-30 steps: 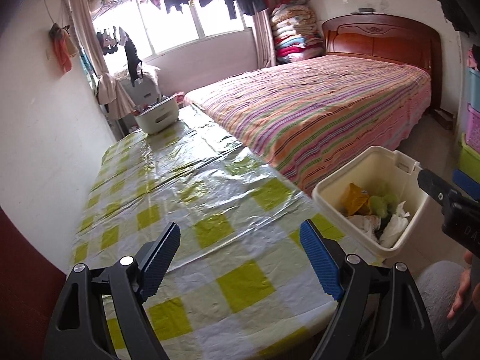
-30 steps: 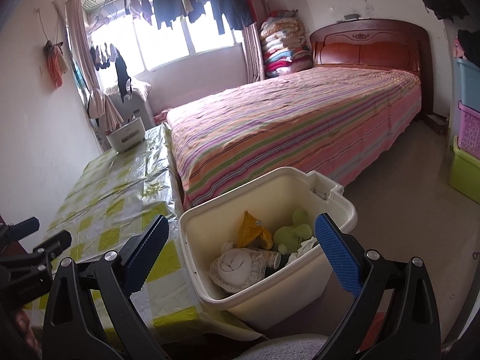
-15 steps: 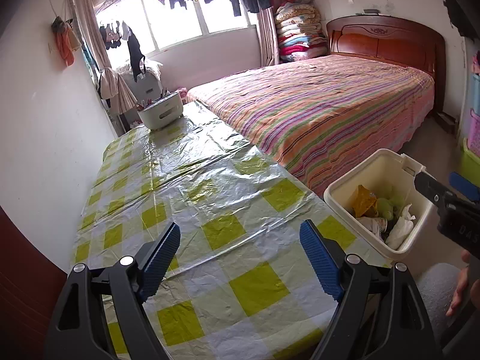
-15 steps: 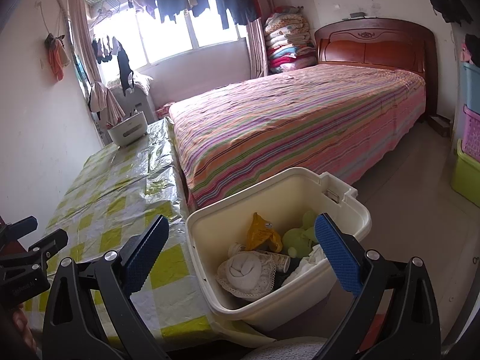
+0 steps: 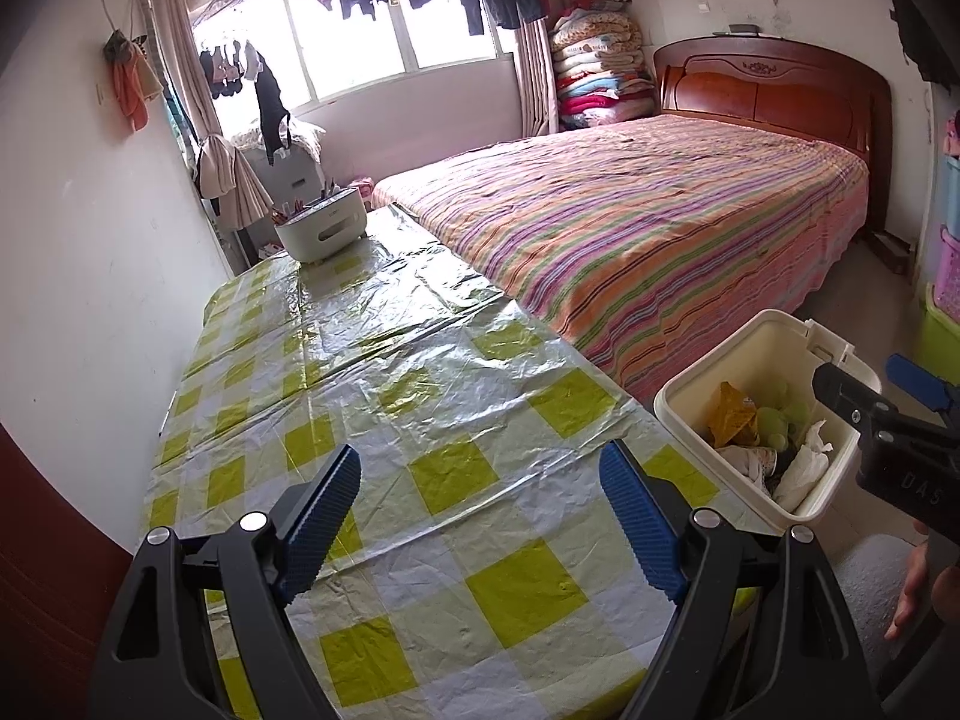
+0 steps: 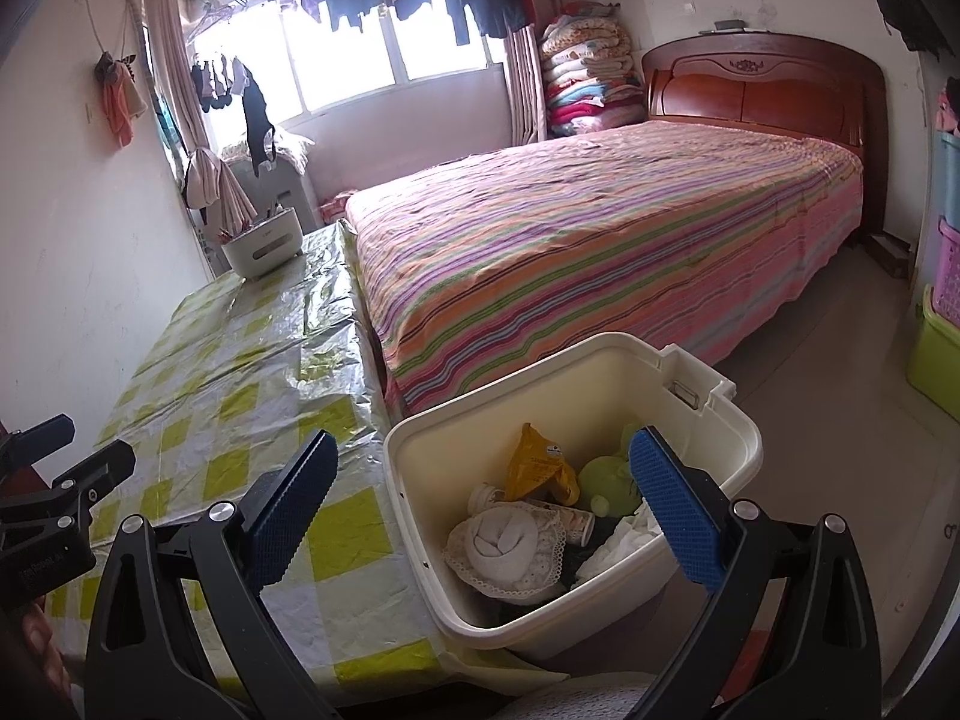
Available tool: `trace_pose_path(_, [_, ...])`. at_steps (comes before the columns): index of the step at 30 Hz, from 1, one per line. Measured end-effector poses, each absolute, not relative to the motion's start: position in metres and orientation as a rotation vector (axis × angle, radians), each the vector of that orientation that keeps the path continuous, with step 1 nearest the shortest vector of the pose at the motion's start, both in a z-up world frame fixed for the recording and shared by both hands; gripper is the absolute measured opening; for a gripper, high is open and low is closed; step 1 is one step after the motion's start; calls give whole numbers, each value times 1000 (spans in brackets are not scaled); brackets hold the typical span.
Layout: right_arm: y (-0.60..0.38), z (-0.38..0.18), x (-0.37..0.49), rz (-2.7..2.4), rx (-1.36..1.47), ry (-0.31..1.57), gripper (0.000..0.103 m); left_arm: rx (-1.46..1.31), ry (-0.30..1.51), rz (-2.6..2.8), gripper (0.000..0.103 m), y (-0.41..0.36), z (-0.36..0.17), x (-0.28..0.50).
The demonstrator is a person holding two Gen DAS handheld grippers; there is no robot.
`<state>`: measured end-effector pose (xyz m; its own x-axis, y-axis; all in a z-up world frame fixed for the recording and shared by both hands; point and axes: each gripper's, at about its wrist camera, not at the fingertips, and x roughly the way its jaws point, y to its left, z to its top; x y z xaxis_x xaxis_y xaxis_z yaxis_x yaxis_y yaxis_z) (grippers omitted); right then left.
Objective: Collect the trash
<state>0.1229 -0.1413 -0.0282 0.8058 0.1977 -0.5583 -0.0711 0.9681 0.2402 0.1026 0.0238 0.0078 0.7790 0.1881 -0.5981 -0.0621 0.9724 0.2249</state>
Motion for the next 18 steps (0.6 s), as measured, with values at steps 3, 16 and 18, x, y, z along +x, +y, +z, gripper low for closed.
trace_pose_path(3, [-141, -25, 123, 147, 219, 620, 96, 201, 659, 137, 80, 23, 10, 103])
trace_pose_path(16, [-143, -18, 115, 146, 221, 618, 96, 217, 644, 156, 80, 21, 17, 101])
trace_pose_path(18, [-143, -19, 115, 147, 221, 622, 96, 213, 643, 157, 80, 21, 18, 101])
